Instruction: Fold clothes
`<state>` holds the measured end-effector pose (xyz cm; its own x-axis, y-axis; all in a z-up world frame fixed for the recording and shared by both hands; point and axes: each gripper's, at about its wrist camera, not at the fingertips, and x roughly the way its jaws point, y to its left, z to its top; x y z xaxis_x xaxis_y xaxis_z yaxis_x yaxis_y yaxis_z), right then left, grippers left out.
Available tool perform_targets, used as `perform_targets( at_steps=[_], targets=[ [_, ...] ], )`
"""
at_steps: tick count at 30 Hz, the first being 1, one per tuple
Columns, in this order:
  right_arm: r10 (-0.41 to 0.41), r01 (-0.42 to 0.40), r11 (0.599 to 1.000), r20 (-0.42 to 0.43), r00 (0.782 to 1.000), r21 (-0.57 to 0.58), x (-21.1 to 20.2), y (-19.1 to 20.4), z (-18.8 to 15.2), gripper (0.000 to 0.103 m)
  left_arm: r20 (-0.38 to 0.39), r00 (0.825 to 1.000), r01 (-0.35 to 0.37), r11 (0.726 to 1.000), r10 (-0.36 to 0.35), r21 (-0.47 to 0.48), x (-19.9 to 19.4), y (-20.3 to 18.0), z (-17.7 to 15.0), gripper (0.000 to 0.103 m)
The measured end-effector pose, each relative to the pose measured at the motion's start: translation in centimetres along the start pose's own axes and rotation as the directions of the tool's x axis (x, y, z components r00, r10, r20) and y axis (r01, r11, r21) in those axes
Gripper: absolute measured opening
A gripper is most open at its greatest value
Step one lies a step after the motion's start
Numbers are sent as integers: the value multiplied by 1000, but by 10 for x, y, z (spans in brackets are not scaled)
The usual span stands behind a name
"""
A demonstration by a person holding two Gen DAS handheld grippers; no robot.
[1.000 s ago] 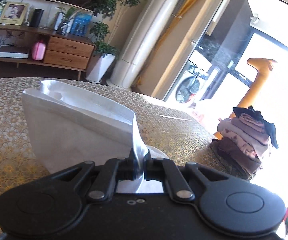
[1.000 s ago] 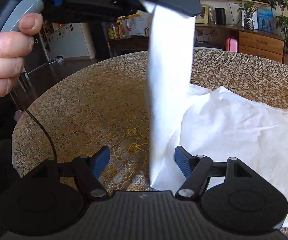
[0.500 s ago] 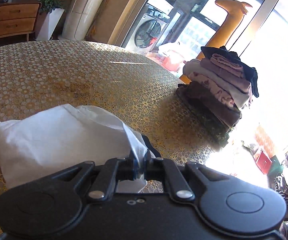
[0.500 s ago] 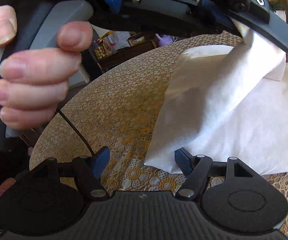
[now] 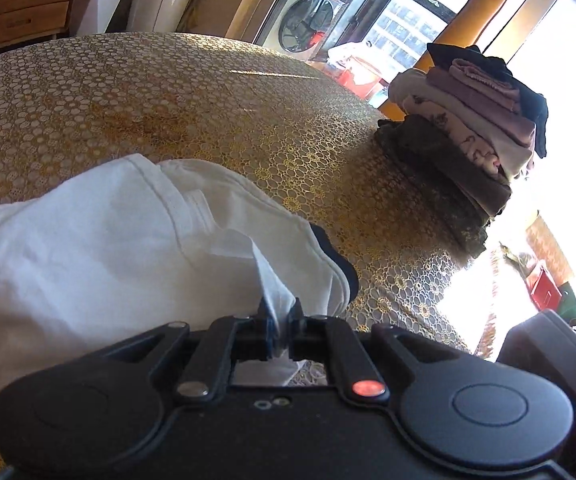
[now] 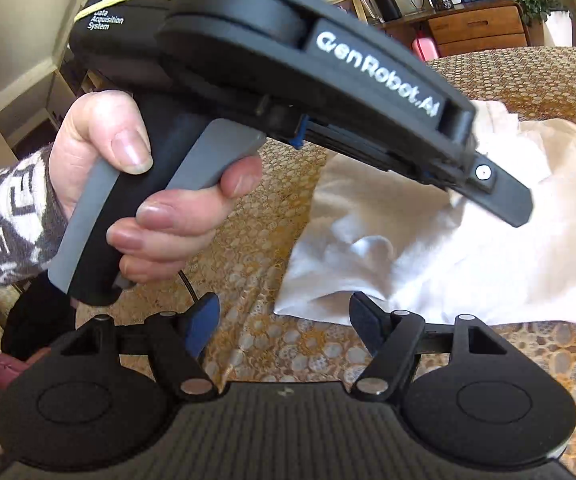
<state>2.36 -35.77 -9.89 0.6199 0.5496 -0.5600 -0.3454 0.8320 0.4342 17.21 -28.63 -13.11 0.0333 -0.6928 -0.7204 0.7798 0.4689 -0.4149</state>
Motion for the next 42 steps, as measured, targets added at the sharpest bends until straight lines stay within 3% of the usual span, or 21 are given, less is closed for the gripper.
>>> perform_targets(
  at_steps=[3, 7, 11, 14, 19, 26, 30, 32, 34, 36, 39, 42],
  targets=[
    [-110, 111, 993, 6, 994, -29, -32, -16, 3, 71, 22, 999, -24, 998, 23, 50, -3, -8, 1, 103],
    [-252, 254, 967, 63, 966, -22, -68, -39, 12, 71, 38, 998, -54, 995, 51, 89, -1, -16, 1, 103],
    [-301, 301, 952, 18, 954, -53, -62, -59, 28, 71, 27, 997, -72, 992, 70, 104, 6, -18, -3, 103],
    [-364, 357, 925, -32, 931, -133, -44, -67, 34, 71, 21, 997, -80, 991, 78, 110, 10, -19, -6, 103],
    [-388, 368, 913, -90, 917, -177, -36, -75, 27, 65, 20, 996, -87, 989, 85, 122, 14, -19, -8, 103],
    [-401, 378, 899, -69, 913, -220, -35, -73, 18, 65, 46, 994, -103, 980, 96, 173, 14, -25, 1, 103],
    [-401, 378, 899, -70, 913, -220, -34, -74, 19, 65, 95, 994, -67, 986, 52, 153, 5, -33, 17, 103],
    [-401, 378, 899, -69, 914, -221, -34, -74, 18, 65, 130, 992, -28, 977, 0, 213, -3, -50, 19, 103],
    [-399, 376, 900, -68, 914, -221, -34, -74, 18, 65, 111, 994, -9, 951, -27, 309, 3, -67, 12, 103],
    [-399, 375, 899, -69, 914, -224, -35, -74, 18, 65, 34, 999, -24, 940, 13, 341, 27, -73, 0, 103],
    [-404, 378, 896, -75, 912, -233, -36, -73, 18, 65, -14, 999, -26, 952, 32, 304, 48, -59, -13, 103],
    [-405, 377, 894, -81, 911, -242, -39, -73, 16, 65, -42, 999, 5, 969, 5, 247, 51, -44, -16, 103]
  ],
)
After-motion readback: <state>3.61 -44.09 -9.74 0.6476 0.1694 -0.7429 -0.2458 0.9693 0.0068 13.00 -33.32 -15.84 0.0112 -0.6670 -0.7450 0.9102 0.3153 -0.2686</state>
